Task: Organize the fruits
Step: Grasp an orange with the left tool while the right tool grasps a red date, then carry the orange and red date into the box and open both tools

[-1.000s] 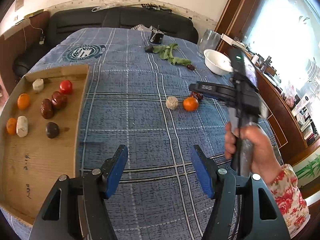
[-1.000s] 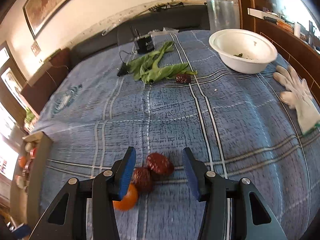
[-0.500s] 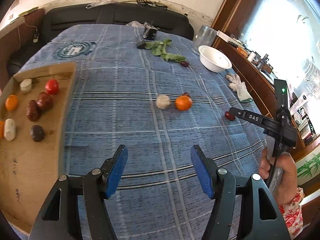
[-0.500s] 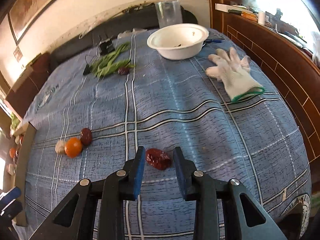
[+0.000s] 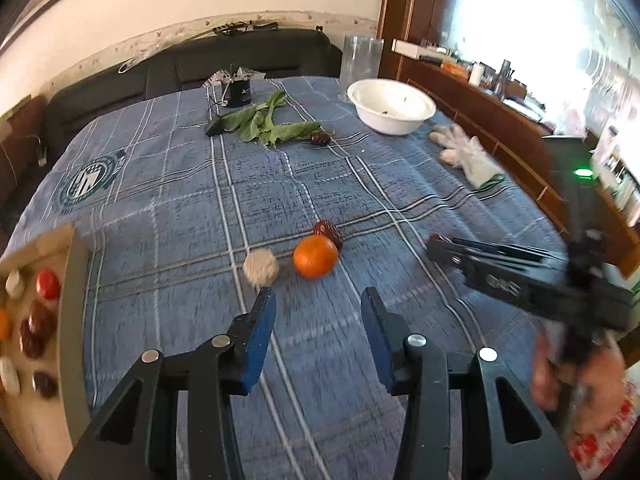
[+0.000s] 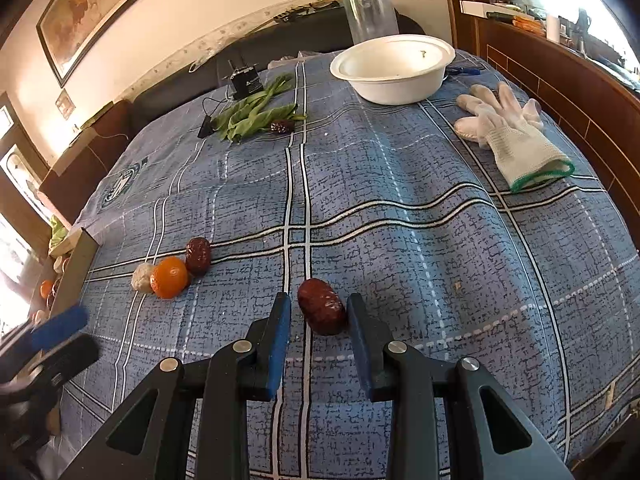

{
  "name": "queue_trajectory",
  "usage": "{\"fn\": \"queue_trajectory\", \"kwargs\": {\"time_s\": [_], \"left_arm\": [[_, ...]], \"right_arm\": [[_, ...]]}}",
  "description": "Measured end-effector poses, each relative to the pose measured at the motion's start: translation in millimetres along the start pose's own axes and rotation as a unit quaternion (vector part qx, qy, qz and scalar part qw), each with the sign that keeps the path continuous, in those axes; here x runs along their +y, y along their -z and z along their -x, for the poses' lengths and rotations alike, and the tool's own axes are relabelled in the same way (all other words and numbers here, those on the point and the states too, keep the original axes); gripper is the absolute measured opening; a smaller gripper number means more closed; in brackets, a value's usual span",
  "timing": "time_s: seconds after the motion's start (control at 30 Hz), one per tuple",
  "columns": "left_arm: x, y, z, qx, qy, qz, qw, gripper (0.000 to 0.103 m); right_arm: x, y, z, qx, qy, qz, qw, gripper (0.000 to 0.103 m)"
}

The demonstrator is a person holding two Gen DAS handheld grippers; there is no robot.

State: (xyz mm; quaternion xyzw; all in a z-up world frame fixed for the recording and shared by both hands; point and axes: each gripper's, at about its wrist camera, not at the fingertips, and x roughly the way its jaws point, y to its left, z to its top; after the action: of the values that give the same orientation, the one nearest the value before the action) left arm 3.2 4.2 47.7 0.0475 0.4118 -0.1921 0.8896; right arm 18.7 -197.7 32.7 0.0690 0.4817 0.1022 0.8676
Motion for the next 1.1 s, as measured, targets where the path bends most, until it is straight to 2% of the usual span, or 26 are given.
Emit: {"fn": "queue_trajectory", "kwargs": {"time_s": [0.1, 0.27, 0.5, 0.57, 0.63, 0.7, 0.87, 1.0, 1.1], "left_arm": [[-2.4, -10.9, -22.2, 0.013, 0.005, -0.007, 0.9999, 0.043], [-4.4, -23.3, -49.2, 0.029, -0.007, -0.030, 0.9991, 0.043], [-6.2, -21.0, -70.2, 0.050, -0.021, -0.051, 0.9972, 0.041], [-10.4, -19.6, -68.5, 0.042, -0.029, -0.059, 0.9970, 0.030], [-11.7, -19.3, -67.1, 0.039, -0.033, -0.055, 0.9972, 0.030], [-11.9, -18.5, -64.8, 0.038, -0.033, -0.047, 0.9976, 0.030], [-14.8, -13.3, -47.5, 0.029, -0.030, -0.036, 0.9985, 0.030], [-11.4, -5.3, -23.3, 0.017, -0.016, -0.008, 0.9997, 0.030], [-3.2, 4.6, -1.6, 0.002, 0.002, 0.025, 0.9997, 0.030]], "right_arm": [[0.7, -1.1, -2.0, 0.002, -0.004, 0.002, 1.000, 0.028], [-0.2, -0.7, -1.6, 0.005, -0.009, -0.002, 1.000, 0.028], [3.7, 0.9, -1.2, 0.015, -0.022, 0.002, 1.000, 0.028], [5.7, 1.6, -1.1, 0.016, -0.025, 0.006, 1.000, 0.028], [8.1, 2.5, -0.9, 0.017, -0.026, 0.013, 0.999, 0.028], [10.2, 3.2, -0.3, 0.017, -0.025, 0.019, 0.999, 0.023], [7.6, 2.6, 4.9, 0.005, -0.036, 0.012, 0.999, 0.023], [3.8, 2.0, 10.7, -0.006, -0.079, -0.007, 0.997, 0.023], [0.7, 0.4, 18.1, -0.026, -0.129, -0.022, 0.991, 0.023]]}}
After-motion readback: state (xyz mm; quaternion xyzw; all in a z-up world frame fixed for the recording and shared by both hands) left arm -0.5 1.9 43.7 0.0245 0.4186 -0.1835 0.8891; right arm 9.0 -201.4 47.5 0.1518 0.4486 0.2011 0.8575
